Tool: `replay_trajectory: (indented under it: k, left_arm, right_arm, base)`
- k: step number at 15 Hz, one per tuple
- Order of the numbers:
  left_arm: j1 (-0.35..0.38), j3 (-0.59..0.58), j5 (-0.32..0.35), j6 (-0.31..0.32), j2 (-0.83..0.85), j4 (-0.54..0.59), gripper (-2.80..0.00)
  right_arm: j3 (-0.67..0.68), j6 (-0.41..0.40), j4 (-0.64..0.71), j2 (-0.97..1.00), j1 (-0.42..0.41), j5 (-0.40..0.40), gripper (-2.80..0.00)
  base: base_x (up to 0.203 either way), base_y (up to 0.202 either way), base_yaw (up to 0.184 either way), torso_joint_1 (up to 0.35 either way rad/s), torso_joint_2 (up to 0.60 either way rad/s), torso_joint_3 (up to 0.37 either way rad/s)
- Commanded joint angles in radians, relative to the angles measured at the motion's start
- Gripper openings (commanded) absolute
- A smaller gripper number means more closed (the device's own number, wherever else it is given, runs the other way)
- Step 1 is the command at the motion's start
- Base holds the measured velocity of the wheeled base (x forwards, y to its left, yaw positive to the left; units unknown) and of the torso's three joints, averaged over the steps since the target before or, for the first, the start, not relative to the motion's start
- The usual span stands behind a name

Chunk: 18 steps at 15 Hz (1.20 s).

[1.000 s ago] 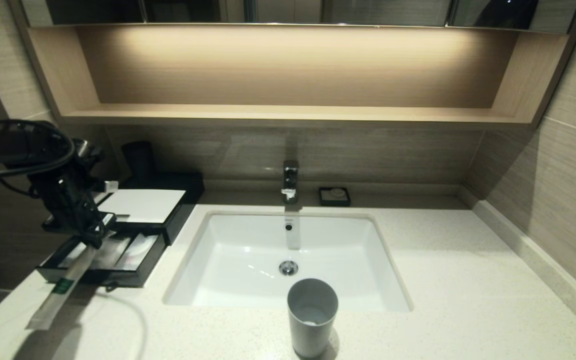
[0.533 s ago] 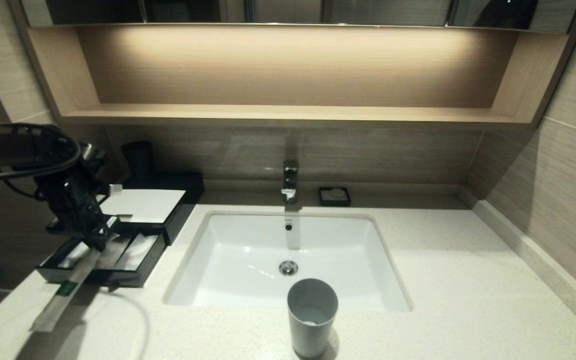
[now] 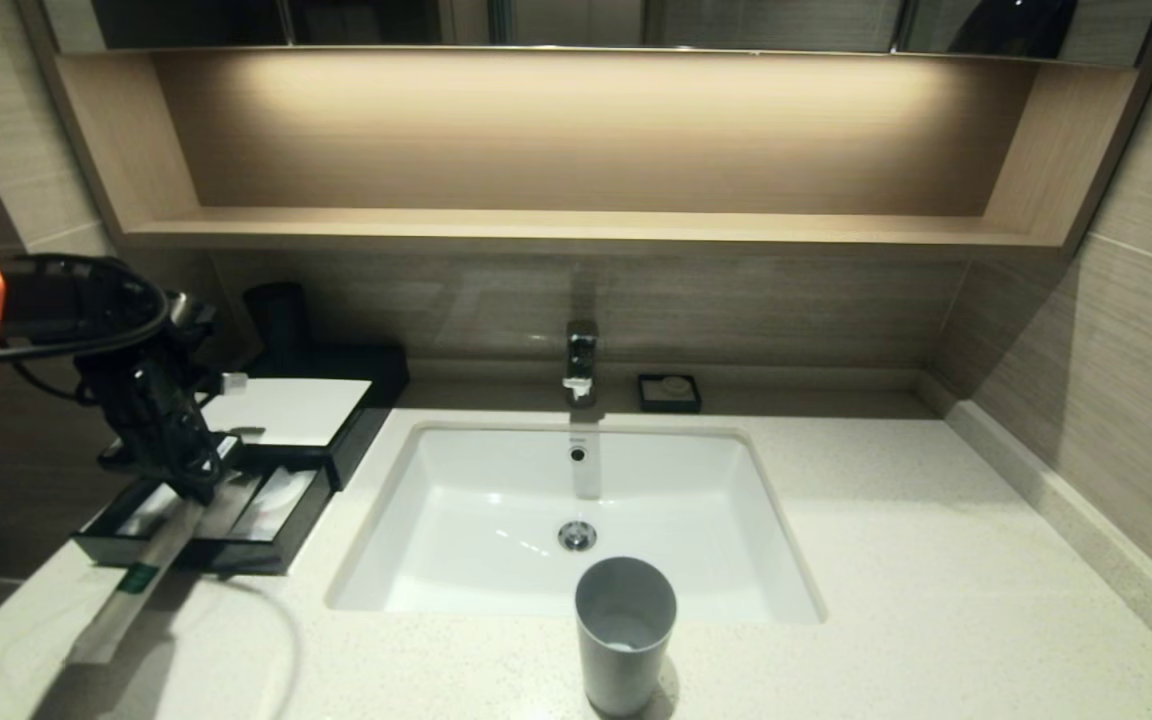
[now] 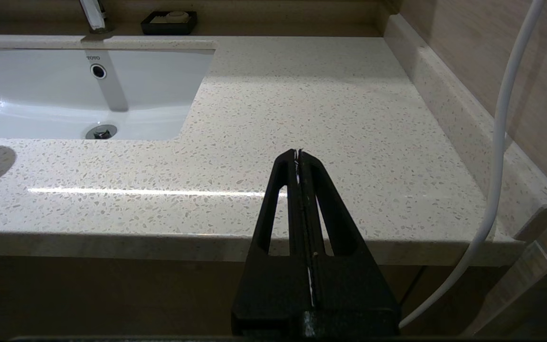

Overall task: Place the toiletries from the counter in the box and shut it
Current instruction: Place the bathroom toiletry into the drawer

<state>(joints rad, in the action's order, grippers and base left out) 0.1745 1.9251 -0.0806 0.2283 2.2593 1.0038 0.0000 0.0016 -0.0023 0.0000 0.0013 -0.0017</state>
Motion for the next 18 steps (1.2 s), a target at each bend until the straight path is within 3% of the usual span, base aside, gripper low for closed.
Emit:
replay_trajectory:
  k: [1,18]
  left_arm:
    - [-0.001,0.000,-0.001,0.002,0.007,0.002,-2.80]
    - [-0.009,0.001,-0.002,0.003,0.017,-0.041,-2.80]
  right_arm:
    - [0.002,0.000,-0.001,-0.002,0.000,0.000,-2.80]
    - [0.002,0.000,-0.001,-0.002,0.000,0.000,-2.80]
  base:
    - [0.000,0.000,0.000,0.000,0.00,0.000]
    - [0.000,0.000,0.000,0.000,0.00,0.000]
